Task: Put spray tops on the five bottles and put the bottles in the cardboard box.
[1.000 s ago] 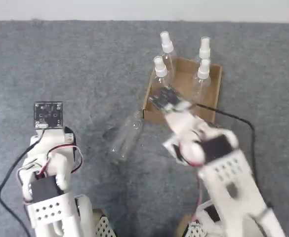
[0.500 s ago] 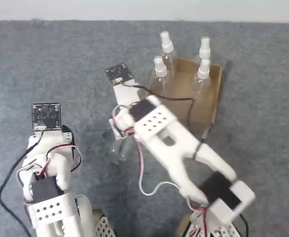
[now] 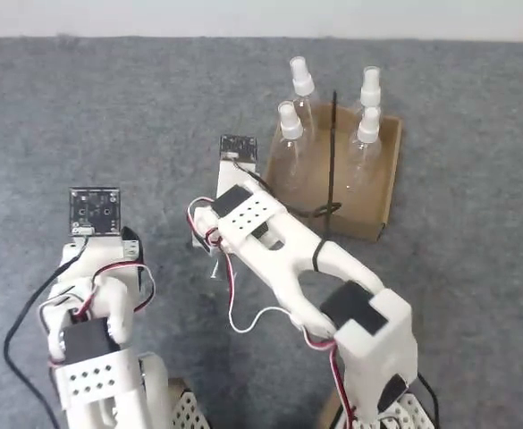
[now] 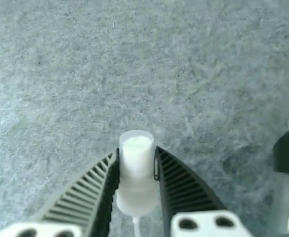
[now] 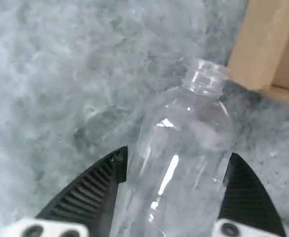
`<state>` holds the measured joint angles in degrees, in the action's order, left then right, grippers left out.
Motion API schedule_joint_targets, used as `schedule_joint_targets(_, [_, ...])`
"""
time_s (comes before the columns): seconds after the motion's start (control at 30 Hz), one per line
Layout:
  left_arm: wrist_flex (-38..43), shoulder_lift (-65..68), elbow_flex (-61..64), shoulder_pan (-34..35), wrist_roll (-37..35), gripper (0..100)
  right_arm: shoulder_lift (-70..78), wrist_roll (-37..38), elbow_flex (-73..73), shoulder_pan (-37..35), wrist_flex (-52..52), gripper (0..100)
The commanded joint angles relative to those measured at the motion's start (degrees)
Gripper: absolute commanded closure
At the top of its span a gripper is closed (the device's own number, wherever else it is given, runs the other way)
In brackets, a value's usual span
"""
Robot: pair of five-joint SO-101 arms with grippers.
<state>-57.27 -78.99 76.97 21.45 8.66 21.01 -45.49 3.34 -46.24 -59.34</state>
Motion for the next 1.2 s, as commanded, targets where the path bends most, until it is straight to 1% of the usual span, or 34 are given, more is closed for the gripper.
schedule_joint_targets(0.0, [1.23, -1.05, -0.48, -0.44, -0.53, 92, 0.75, -0.7, -3.34, -0.31, 1.36, 72.9])
schedule_joint_targets(0.07, [1.23, -1.05, -0.48, -0.44, -0.53, 92, 1.27, -0.7, -3.25, -0.31, 1.1, 75.3])
schedule_joint_targets(0.2, [1.23, -1.05, -0.4, -0.44, -0.53, 92, 1.36, -0.62, -3.08, -0.31, 1.01, 92.0])
schedule_joint_targets(0.27, [1.32, -1.05, -0.13, -0.35, -0.53, 92, 1.27, 1.58, -3.08, -0.31, 0.92, 97.1])
schedule_joint_targets(0.33, [1.41, -1.05, -0.04, -0.26, -0.53, 92, 1.19, 5.1, -3.16, -0.31, 0.57, 97.4])
schedule_joint_targets(0.4, [1.49, -1.05, -0.04, -0.26, -0.53, 92, -0.13, 6.95, -3.52, -0.22, -1.36, 97.6])
schedule_joint_targets(0.47, [1.49, -1.05, 0.04, -0.26, -0.53, 92, -3.3, 8.18, -4.66, 0.13, -4.53, 97.6])
schedule_joint_targets(0.53, [1.49, -1.05, 0.04, -0.26, -0.53, 92, -7.78, 10.99, -5.71, 1.01, -8.13, 97.7])
schedule_joint_targets(0.63, [1.41, -0.88, 0.04, -0.26, -0.53, 92, -15.52, 19.78, -5.98, 1.27, -13.41, 97.8])
schedule_joint_targets(0.8, [1.32, -0.62, 0.13, -0.44, -0.53, 92, -28.26, 44.48, -6.07, 2.59, -23.43, 97.9])
schedule_joint_targets(0.83, [1.23, -0.62, 0.13, -0.44, -0.53, 92, -30.55, 47.38, -6.07, 3.82, -25.45, 97.9])
schedule_joint_targets(0.87, [1.23, -0.62, 0.13, -0.44, -0.53, 92, -32.84, 48.53, -6.15, 5.67, -27.82, 97.9])
schedule_joint_targets(0.93, [1.32, -0.62, 0.57, -0.53, -0.53, 92, -37.67, 48.97, -6.15, 10.77, -32.31, 98.0])
schedule_joint_targets(1.0, [1.41, -0.62, 0.66, -0.7, -0.53, 92, -42.86, 51.87, -6.15, 16.66, -36.44, 98.0])
schedule_joint_targets(1.1, [1.14, -0.62, 0.66, -2.64, -0.53, 92, -50.51, 60.22, -6.07, 25.71, -42.59, 98.2])
schedule_joint_targets(1.17, [1.14, -0.53, 0.31, -3.25, -0.26, 92, -55.16, 66.02, -4.22, 33.54, -43.65, 99.4])
